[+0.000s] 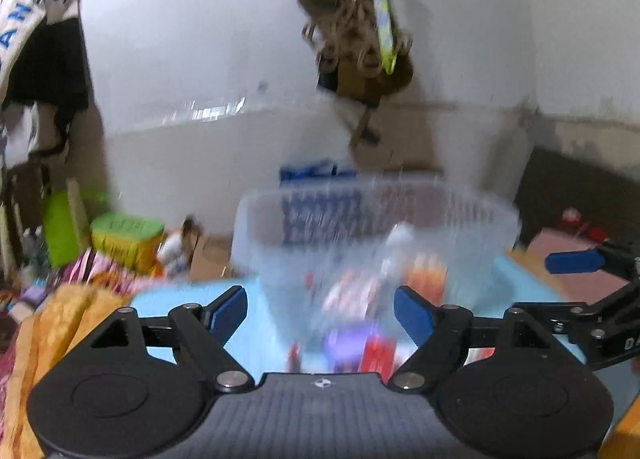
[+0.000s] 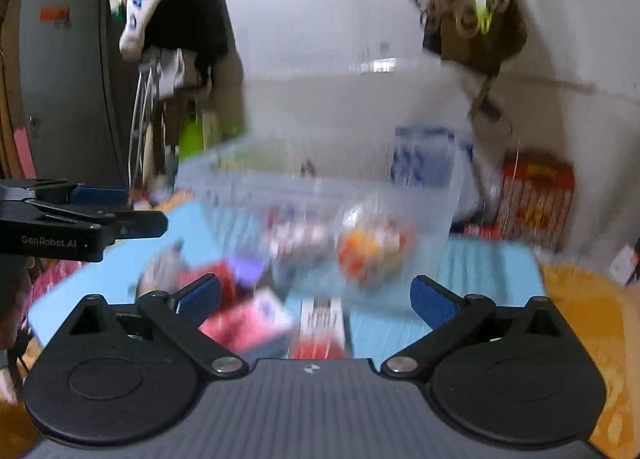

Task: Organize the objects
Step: 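Grasp the red mesh candy bag with the right gripper while the left grasps the grey plush toy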

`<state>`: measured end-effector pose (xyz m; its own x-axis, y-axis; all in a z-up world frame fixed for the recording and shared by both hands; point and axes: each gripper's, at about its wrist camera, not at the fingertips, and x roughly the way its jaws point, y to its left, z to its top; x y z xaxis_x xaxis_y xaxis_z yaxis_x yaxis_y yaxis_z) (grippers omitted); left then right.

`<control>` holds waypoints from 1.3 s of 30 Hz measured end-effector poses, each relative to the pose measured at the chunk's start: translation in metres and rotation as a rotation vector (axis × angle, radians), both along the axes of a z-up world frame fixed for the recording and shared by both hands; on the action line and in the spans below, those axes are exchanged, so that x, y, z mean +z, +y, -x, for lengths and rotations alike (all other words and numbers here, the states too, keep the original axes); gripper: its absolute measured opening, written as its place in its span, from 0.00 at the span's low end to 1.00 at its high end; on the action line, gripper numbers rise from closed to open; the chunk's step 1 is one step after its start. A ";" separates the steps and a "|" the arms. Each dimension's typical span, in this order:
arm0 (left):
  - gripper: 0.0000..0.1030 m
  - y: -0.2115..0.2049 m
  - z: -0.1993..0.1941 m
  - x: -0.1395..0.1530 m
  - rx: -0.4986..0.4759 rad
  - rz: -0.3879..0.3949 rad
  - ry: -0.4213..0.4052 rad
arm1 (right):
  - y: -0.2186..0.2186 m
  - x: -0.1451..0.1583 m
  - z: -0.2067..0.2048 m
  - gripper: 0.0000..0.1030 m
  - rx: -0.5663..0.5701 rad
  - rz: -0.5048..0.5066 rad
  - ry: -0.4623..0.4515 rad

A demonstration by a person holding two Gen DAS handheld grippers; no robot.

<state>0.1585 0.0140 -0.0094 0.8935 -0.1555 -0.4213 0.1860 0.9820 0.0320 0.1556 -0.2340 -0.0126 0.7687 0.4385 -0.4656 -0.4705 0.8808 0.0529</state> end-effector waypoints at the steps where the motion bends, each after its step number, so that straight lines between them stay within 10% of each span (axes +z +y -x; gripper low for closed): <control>1: 0.81 0.002 0.001 -0.006 0.002 -0.005 0.023 | 0.001 -0.004 -0.001 1.00 -0.002 0.013 0.014; 22: 0.81 0.021 -0.025 -0.068 0.029 0.011 0.245 | 0.008 -0.043 -0.014 0.49 0.023 0.086 0.185; 39: 0.64 0.009 -0.018 -0.069 -0.016 -0.038 0.210 | 0.013 -0.044 -0.014 0.50 0.038 0.100 0.182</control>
<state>0.1763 0.0233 -0.0780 0.7833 -0.1491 -0.6036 0.2077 0.9778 0.0281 0.1697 -0.2215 -0.0562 0.6518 0.4103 -0.6379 -0.4938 0.8679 0.0536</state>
